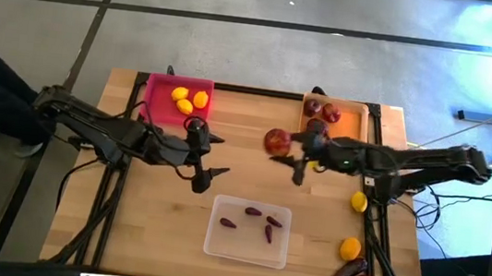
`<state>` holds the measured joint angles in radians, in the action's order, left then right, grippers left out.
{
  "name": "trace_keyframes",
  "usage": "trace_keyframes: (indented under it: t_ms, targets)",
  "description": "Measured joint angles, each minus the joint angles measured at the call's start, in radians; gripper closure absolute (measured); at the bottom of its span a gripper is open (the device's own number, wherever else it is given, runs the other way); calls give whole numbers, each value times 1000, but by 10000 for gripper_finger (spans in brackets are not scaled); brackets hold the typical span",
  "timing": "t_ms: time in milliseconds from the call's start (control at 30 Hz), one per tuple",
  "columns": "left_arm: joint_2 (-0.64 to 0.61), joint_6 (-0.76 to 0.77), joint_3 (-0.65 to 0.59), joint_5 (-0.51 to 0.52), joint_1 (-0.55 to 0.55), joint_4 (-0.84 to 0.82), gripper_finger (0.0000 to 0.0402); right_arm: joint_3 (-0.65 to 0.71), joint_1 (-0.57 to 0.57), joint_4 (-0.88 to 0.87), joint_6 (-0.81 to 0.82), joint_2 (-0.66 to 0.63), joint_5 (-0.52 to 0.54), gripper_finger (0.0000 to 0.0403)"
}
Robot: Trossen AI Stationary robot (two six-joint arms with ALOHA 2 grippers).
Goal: Sort produce into baskets
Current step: Put the apple into the orange bin
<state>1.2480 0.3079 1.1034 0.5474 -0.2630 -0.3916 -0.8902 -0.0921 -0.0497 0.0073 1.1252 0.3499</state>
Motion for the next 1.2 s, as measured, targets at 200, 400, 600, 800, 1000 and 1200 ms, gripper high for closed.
trace_keyframes:
  t_ms: [200, 400, 600, 800, 1000, 1200]
  targets:
    - [39, 29, -1, 26, -12, -55, 9, 0, 1, -298, 60, -166, 226, 181]
    - [88, 35, -1, 41, -23, -70, 9, 0, 68, -526, 174, -257, 345, 181]
    - [127, 38, -1, 42, -35, -108, 9, 0, 258, -683, 233, -248, 322, 181]
    - [145, 25, -1, 40, -60, -128, 9, 1, 464, -722, 256, -184, 168, 181]
    - [144, 25, -2, 45, -72, -138, 9, 1, 632, -750, 258, -90, 88, 181]
    - [117, 67, -138, 64, -71, -41, 9, 1, 752, -803, 258, 9, 31, 180]
